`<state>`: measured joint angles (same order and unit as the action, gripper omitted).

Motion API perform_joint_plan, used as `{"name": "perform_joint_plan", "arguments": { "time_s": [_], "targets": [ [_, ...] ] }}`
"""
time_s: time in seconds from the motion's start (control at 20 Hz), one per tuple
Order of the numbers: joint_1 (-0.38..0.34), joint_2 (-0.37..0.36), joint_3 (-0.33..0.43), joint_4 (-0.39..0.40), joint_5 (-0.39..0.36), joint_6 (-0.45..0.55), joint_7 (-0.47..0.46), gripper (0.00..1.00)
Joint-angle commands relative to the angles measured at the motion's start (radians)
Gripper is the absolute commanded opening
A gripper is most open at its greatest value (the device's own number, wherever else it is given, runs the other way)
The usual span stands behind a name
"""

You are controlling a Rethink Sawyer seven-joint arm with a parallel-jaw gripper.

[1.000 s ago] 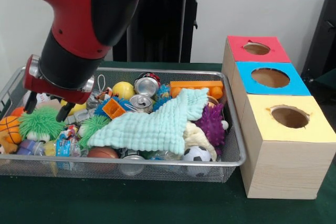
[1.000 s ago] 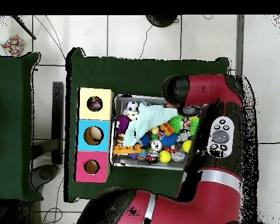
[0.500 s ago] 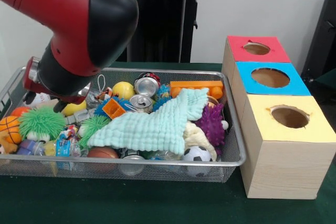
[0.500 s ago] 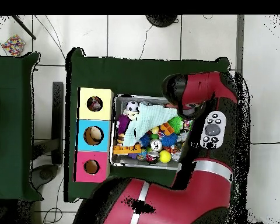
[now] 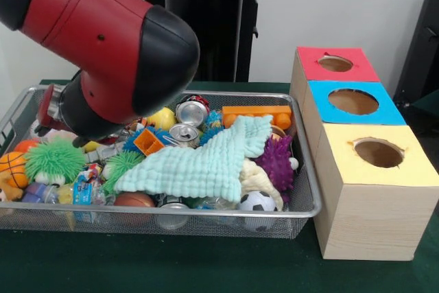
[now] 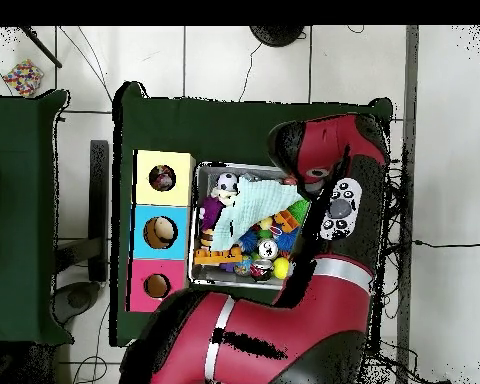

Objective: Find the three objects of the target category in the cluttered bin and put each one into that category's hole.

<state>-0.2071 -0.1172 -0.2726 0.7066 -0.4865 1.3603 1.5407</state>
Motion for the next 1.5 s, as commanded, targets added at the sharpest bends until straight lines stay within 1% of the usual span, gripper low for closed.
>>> {"name": "perform_joint_plan", "arguments": {
  "time_s": [0.05, 0.25, 0.45, 0.55, 0.7, 0.8, 0.9, 1.1, 1.2, 1.3, 1.5],
  "targets": [
    [-0.033, 0.072, 0.077, 0.003, 0.019, 0.055, -0.024, 1.0],
    [-0.048, 0.063, 0.095, 0.045, 0.032, 0.004, -0.046, 1.0],
    [-0.072, 0.049, 0.116, 0.075, 0.02, -0.044, -0.164, 1.0],
    [-0.092, 0.06, 0.125, 0.065, 0.016, -0.038, -0.201, 1.0],
    [-0.101, 0.075, 0.109, 0.035, -0.002, 0.0, -0.212, 1.0],
    [-0.101, 0.072, 0.099, 0.024, -0.01, 0.023, -0.222, 1.0],
    [-0.114, 0.056, 0.113, 0.05, -0.01, -0.008, -0.264, 1.0],
    [-0.174, 0.019, 0.146, 0.177, -0.002, -0.169, -0.281, 1.0],
    [-0.197, -0.001, 0.168, 0.219, 0.013, -0.201, -0.294, 1.0],
    [-0.226, -0.023, 0.206, 0.267, 0.045, -0.236, -0.296, 1.0],
    [-0.27, -0.075, 0.271, 0.359, 0.08, -0.263, -0.322, 1.0]
  ]
}}
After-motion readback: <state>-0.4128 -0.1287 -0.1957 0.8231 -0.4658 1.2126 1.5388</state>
